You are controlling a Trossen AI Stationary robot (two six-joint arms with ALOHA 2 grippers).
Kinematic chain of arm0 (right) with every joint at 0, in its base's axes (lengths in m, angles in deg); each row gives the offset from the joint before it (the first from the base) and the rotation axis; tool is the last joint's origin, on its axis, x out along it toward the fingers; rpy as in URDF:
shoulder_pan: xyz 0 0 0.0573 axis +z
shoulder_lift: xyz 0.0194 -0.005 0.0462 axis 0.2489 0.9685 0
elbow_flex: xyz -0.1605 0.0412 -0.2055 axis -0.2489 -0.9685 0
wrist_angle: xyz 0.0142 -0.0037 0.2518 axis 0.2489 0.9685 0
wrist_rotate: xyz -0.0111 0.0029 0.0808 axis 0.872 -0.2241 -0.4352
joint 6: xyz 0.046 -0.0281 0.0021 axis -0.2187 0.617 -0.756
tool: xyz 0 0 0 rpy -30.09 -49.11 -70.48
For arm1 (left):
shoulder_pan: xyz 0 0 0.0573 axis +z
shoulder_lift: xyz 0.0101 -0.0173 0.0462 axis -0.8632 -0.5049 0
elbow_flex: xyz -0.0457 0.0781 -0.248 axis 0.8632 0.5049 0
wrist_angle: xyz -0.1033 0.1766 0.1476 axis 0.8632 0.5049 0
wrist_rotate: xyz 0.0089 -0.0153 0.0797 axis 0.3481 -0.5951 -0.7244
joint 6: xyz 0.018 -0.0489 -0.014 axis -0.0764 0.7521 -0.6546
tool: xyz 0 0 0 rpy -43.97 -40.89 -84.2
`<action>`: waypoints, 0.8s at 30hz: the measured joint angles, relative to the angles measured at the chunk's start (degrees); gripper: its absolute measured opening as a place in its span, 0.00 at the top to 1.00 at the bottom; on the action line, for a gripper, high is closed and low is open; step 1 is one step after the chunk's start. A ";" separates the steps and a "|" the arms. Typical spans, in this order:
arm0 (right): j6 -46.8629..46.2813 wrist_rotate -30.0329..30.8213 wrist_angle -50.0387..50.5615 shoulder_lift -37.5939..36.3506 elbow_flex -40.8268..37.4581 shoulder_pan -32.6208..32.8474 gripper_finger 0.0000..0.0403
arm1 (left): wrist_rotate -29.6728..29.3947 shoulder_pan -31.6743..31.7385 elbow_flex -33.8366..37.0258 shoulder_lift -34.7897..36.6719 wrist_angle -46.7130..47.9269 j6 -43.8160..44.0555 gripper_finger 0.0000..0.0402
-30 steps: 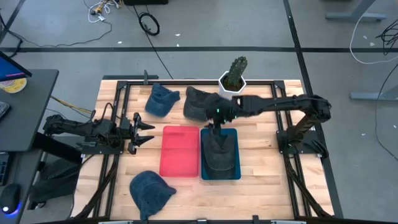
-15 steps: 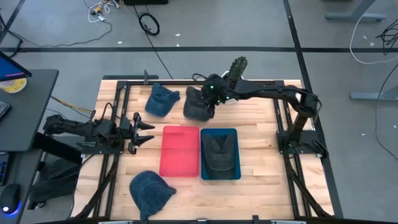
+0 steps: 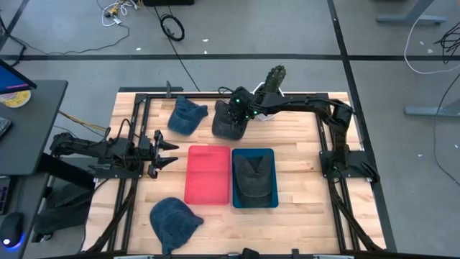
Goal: Pick & Place hat
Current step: Put the black cap into the blue bin
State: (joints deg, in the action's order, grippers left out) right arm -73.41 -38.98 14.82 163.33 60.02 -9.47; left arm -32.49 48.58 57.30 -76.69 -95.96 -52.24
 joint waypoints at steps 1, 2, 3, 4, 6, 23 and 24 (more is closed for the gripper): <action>0.01 -0.34 -0.55 0.61 0.02 -0.02 0.51 | 0.00 0.00 0.00 0.00 0.02 0.00 0.45; 0.00 -0.61 -0.75 1.29 0.02 -0.12 0.51 | 0.00 0.00 0.00 0.00 0.01 0.00 0.45; -0.02 -0.65 -0.96 1.90 0.00 -0.17 0.51 | 0.00 0.00 0.00 0.00 -0.02 0.00 0.45; -0.07 -0.66 -1.24 2.28 0.00 -0.23 0.51 | 0.00 0.00 0.00 0.00 0.00 0.00 0.45; -0.08 -0.87 -1.62 2.61 0.00 -0.47 0.50 | 0.00 0.00 0.00 0.00 0.00 0.00 0.45; -0.89 -1.03 0.64 2.86 0.00 -1.88 0.66 | 0.00 0.00 0.00 0.00 0.00 0.00 0.45; -0.89 -1.03 0.78 2.95 0.00 -1.88 0.66 | 0.00 0.00 0.00 0.00 0.00 0.00 0.45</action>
State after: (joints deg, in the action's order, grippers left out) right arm -74.30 -40.01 15.59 166.28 60.02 -11.35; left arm -32.49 48.58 57.30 -76.69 -95.96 -52.24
